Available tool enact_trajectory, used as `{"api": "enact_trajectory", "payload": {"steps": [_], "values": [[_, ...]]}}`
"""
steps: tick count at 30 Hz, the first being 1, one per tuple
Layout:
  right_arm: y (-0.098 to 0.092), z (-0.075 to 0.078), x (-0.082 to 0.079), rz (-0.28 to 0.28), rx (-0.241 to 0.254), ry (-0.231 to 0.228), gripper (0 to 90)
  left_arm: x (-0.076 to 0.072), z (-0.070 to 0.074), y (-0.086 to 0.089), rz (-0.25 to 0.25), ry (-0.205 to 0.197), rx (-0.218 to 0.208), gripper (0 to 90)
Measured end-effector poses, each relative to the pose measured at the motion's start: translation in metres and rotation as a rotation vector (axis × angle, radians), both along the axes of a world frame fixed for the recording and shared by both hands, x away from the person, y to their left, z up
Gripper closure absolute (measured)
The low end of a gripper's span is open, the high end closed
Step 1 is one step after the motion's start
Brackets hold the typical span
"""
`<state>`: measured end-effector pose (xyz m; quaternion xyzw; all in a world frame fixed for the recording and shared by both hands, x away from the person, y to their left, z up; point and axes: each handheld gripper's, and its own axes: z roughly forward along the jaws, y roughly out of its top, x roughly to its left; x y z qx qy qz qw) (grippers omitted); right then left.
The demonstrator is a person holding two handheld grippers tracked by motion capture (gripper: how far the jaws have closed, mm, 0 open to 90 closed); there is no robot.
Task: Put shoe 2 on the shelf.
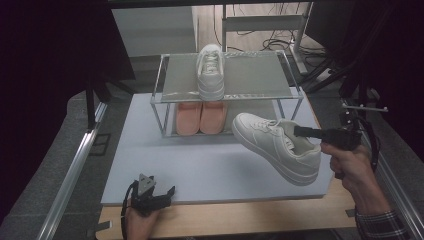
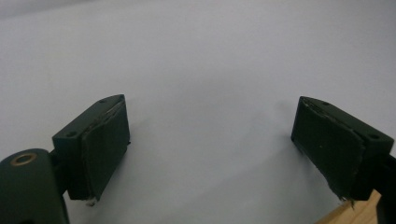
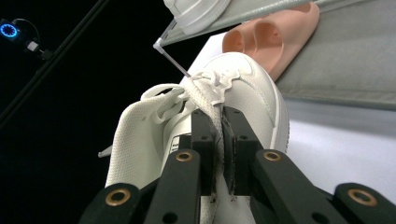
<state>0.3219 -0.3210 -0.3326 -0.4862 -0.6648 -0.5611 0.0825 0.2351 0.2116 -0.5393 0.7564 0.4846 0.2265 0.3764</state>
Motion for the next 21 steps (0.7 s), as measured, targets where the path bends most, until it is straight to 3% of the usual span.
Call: {"api": "enact_trajectory", "payload": {"steps": [21], "values": [[-0.001,0.035,0.006,-0.025,0.037,-0.019,84.0,0.000,0.000,0.000,-0.001,0.001,0.002,11.1]]}}
